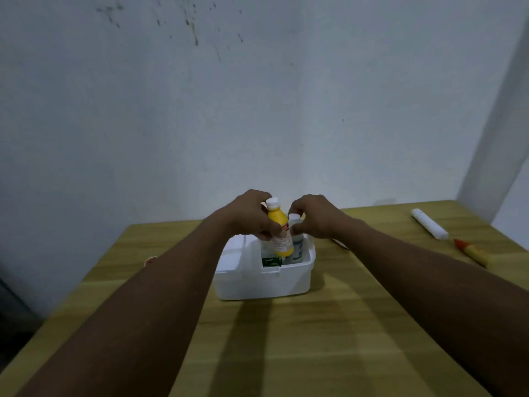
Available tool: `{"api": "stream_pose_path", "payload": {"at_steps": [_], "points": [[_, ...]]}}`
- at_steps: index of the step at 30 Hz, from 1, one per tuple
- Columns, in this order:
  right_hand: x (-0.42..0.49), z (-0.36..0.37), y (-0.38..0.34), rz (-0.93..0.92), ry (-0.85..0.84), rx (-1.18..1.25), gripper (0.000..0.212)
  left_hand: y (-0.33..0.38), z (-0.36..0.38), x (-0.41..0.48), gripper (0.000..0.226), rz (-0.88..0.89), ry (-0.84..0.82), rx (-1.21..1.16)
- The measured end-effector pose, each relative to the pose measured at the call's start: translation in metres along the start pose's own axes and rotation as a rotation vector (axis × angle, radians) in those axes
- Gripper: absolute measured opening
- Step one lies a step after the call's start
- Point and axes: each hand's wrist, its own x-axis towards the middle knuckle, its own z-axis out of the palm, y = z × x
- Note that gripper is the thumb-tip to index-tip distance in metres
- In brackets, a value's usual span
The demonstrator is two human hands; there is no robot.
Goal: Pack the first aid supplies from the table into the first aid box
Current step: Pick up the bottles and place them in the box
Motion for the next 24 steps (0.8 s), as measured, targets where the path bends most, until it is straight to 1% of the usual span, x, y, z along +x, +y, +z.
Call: {"api": "stream_pose_path", "payload": {"at_steps": [2,5,7,9,11,15,18,22,24], "points": [[0.0,-0.002,0.001,-0.01,-0.001,0.003,0.033,0.002,0.008,0.002,0.043,-0.01,-0.031,0.024],[-0.001,-0.013,0.004,0.001,-0.053,0.081,0.041,0.003,0.021,0.005,0.05,-0.026,-0.054,0.092],[-0.003,-0.028,0.01,0.05,-0.075,0.172,0.042,0.003,0.032,0.006,0.051,-0.008,-0.044,0.207],[-0.007,-0.043,0.019,0.094,-0.081,0.245,0.04,0.0,0.041,0.007,0.055,0.026,-0.006,0.376],[-0.012,-0.057,0.03,0.136,-0.078,0.264,0.039,-0.006,0.049,0.008,0.058,0.044,0.02,0.451],[-0.029,-0.073,0.05,0.223,-0.096,0.267,0.034,-0.001,0.048,0.007,0.059,0.037,0.001,0.459],[-0.044,-0.088,0.06,0.258,-0.073,0.233,0.028,0.019,0.037,0.003,0.055,0.028,0.003,0.37],[-0.069,-0.118,0.076,0.312,-0.069,0.153,0.022,0.05,0.039,0.009,0.046,0.153,0.123,0.428],[-0.086,-0.131,0.089,0.367,-0.11,0.121,0.019,0.066,0.055,0.015,0.038,0.216,0.131,0.436]]}}
